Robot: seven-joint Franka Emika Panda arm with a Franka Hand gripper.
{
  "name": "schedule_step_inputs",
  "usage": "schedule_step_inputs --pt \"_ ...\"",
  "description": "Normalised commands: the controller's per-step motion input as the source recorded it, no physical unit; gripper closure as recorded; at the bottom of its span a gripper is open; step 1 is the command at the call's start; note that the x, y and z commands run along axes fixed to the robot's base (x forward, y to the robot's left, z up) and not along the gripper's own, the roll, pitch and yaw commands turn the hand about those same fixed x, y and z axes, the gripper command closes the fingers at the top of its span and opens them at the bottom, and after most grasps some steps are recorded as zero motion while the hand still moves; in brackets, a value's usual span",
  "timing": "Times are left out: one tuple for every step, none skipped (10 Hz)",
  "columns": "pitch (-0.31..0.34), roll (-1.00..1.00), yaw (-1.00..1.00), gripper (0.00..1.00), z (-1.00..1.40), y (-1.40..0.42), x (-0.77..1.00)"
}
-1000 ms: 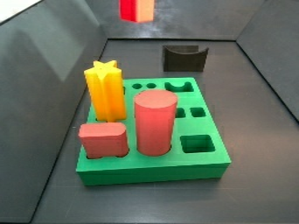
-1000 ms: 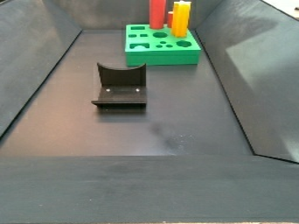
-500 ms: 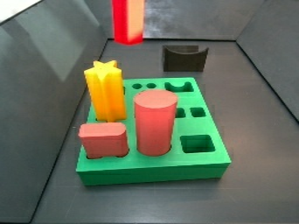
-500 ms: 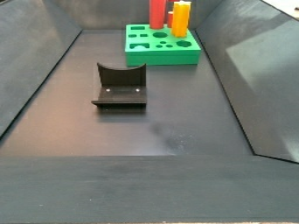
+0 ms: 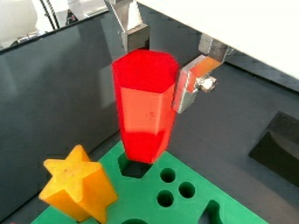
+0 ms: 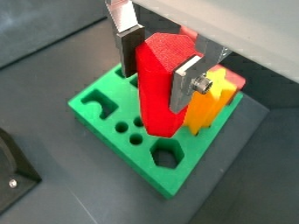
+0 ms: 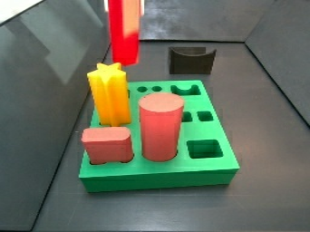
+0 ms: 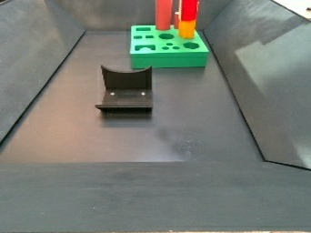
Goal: Pick up the hexagon object. Move up. Move to above the board. Insert the hexagon object.
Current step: Insert the hexagon object.
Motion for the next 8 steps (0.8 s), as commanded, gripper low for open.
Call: schedule_step_inputs --pt "-0.01 0.0 0.0 1.0 -0.46 0.15 -0.15" --pt "-0.009 0.0 0.0 1.0 -0.47 0.13 -0.13" --pt "-0.05 -0.02 0.0 1.0 -0.08 0.0 -0.05" --pt "-0.029 0.0 0.0 1.0 0.0 0.0 0.0" --pt "-0.091 0.0 0.08 1.0 -0.33 -0.05 0.0" --pt "-0.147 -0.01 0.09 1.0 -0.44 0.0 -0.12" --pt "-0.113 0.0 0.09 1.0 -0.39 0.0 -0.08" --pt "-0.107 -0.02 0.08 1.0 -0.29 0.0 -0.06"
